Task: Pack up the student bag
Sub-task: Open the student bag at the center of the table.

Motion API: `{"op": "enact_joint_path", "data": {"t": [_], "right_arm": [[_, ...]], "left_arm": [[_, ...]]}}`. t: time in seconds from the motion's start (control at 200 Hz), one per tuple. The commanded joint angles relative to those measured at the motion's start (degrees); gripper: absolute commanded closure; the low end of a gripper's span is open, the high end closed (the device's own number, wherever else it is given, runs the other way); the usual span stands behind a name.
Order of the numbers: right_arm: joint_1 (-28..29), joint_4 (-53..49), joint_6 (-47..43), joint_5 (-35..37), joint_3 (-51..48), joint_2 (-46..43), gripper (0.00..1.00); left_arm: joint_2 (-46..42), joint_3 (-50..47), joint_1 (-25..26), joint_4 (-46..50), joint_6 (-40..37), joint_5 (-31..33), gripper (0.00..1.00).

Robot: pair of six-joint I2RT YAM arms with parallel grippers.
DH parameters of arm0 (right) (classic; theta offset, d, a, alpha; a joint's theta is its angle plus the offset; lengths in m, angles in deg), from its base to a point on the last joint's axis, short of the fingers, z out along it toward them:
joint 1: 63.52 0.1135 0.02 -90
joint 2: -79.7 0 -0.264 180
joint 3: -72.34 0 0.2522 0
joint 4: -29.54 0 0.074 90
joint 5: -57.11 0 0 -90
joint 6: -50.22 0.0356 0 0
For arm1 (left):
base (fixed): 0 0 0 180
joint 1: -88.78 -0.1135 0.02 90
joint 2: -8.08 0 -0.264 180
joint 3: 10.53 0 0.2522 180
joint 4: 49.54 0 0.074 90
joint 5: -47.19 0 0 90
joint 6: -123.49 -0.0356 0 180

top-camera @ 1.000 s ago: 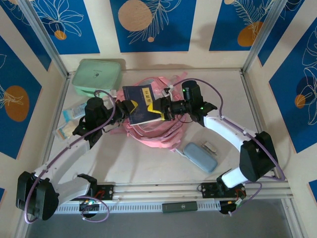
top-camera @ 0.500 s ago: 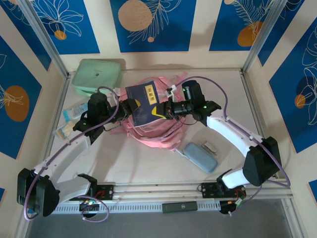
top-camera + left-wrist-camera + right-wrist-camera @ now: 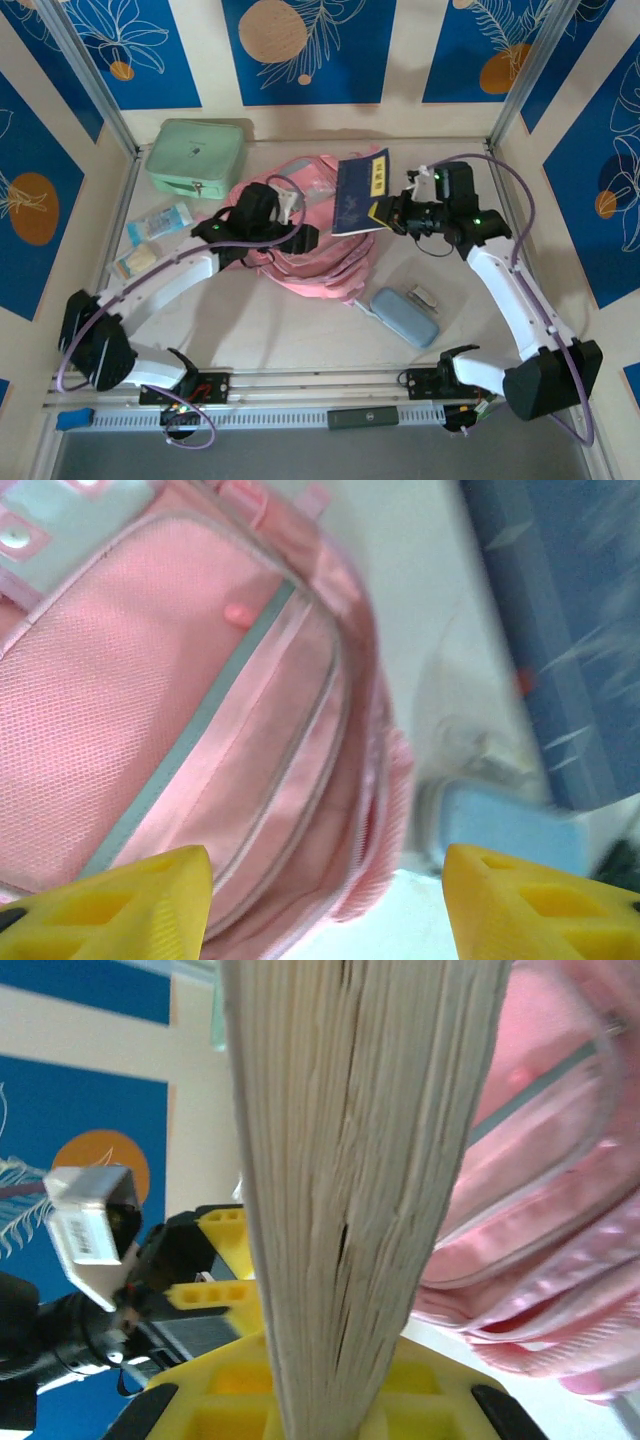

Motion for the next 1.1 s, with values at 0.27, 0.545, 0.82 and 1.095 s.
{"op": "enact_joint_path", "data": {"t": [0.27, 0.545, 0.82, 1.095], "right_arm": [[-11.85, -6.63, -2.39, 0.52, -9.82, -7.69, 1.00], [-13.70, -3.93, -3.66, -3.55, -10.99, -7.09, 1.00], [-14.31, -3.48, -4.43, -4.79, -11.13, -6.74, 1.00], [-14.01, -3.72, -3.62, -5.92, -11.36, -8.63, 1.00]], "left_arm": [[17.41, 9.42, 6.76, 1.59, -23.20, 9.05, 0.30], [27.91, 15.23, 6.92, -0.86, -24.32, 22.49, 0.37], [29.54, 16.95, 6.66, 0.89, -25.81, 24.02, 0.78], [23.40, 25.32, 6.31, 8.91, -24.86, 27.38, 1.00]]}}
